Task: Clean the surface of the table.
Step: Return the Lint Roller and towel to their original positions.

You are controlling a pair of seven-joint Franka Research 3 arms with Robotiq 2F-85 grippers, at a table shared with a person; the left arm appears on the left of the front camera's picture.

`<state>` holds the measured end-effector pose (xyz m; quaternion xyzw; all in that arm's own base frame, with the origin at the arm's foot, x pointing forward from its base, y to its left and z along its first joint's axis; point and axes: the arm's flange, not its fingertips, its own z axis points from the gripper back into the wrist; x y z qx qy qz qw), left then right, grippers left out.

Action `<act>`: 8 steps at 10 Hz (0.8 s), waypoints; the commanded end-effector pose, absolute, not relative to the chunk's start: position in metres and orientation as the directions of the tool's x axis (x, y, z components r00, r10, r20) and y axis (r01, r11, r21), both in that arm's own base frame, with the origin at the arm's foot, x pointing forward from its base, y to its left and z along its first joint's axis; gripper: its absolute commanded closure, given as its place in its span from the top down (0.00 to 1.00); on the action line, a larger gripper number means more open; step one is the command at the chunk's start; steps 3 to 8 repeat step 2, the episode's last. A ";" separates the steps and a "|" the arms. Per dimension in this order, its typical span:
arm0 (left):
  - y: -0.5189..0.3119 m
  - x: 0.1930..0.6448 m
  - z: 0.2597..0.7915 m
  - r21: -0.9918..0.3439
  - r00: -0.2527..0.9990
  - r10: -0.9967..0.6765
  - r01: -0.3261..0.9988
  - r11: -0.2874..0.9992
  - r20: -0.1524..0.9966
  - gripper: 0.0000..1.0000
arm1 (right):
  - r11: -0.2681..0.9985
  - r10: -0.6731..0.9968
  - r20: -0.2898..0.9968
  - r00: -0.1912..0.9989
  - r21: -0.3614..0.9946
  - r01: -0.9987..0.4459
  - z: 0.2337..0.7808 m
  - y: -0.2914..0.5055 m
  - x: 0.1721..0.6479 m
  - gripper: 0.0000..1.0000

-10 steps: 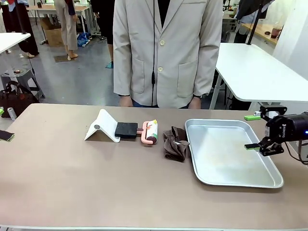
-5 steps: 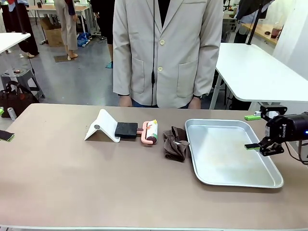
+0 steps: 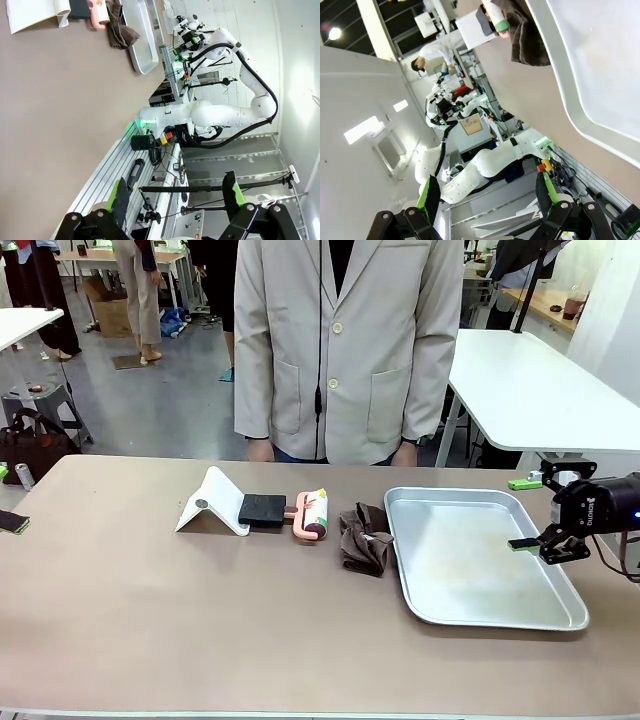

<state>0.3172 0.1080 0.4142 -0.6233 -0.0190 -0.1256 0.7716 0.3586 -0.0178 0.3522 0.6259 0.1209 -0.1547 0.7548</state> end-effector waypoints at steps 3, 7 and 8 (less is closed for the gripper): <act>0.111 0.314 0.413 -0.953 0.963 -0.185 0.231 0.194 0.195 0.97 | 0.167 -0.074 -0.369 0.927 0.911 0.376 0.357 -0.021 0.355 1.00; 0.111 0.314 0.413 -0.953 0.963 -0.185 0.231 0.194 0.195 0.97 | 0.167 -0.074 -0.369 0.927 0.911 0.376 0.357 -0.021 0.355 1.00; 0.111 0.314 0.413 -0.953 0.963 -0.185 0.231 0.194 0.195 0.97 | 0.167 -0.074 -0.369 0.927 0.911 0.376 0.357 -0.021 0.355 1.00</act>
